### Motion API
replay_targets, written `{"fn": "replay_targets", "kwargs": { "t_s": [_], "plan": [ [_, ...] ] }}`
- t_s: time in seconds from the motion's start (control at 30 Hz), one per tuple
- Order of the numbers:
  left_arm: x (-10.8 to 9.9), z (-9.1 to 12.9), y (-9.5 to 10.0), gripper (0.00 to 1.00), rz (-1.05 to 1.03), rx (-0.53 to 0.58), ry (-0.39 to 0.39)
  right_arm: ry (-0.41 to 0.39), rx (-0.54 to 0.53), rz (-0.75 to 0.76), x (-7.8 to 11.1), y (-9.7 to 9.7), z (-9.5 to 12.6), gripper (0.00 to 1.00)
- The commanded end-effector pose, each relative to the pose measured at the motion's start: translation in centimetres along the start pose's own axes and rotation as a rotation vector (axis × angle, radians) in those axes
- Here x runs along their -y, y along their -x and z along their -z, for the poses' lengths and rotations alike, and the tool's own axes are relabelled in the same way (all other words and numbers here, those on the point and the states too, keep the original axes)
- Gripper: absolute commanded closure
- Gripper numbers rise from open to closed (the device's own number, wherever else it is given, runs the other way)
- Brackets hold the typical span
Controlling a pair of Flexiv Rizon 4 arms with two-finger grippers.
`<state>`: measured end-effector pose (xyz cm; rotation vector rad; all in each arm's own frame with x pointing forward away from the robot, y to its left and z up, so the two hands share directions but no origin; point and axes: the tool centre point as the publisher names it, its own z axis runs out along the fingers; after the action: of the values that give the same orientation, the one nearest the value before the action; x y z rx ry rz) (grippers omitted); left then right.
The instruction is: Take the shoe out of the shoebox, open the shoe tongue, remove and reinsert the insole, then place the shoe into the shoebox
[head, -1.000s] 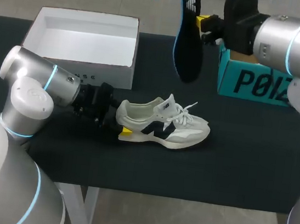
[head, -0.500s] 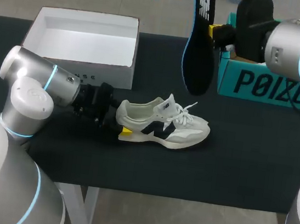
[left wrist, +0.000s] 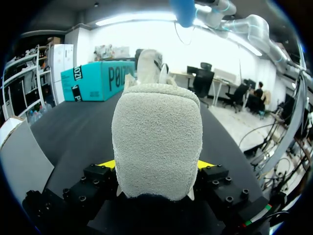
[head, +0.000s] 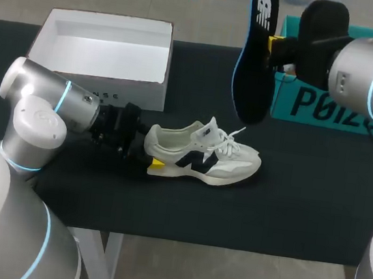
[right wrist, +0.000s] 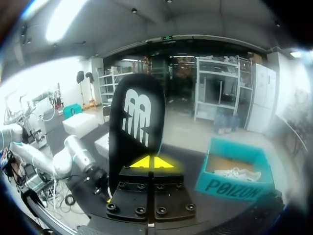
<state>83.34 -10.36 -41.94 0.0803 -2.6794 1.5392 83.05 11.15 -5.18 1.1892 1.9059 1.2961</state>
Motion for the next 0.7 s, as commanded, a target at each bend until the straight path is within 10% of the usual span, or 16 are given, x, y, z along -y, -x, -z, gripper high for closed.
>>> {"fn": "replay_targets", "kwargs": {
  "t_s": [0.03,0.7],
  "plan": [
    [0.1,0.0,0.0,1.0,0.0,0.001,0.001,-0.002,0.043,0.008,-0.2,-0.8,-0.9,1.0],
    [0.1,0.0,0.0,1.0,0.0,0.001,0.001,0.017,-0.006,-0.03,-0.9,-3.2,-1.6,1.0]
  ]
}}
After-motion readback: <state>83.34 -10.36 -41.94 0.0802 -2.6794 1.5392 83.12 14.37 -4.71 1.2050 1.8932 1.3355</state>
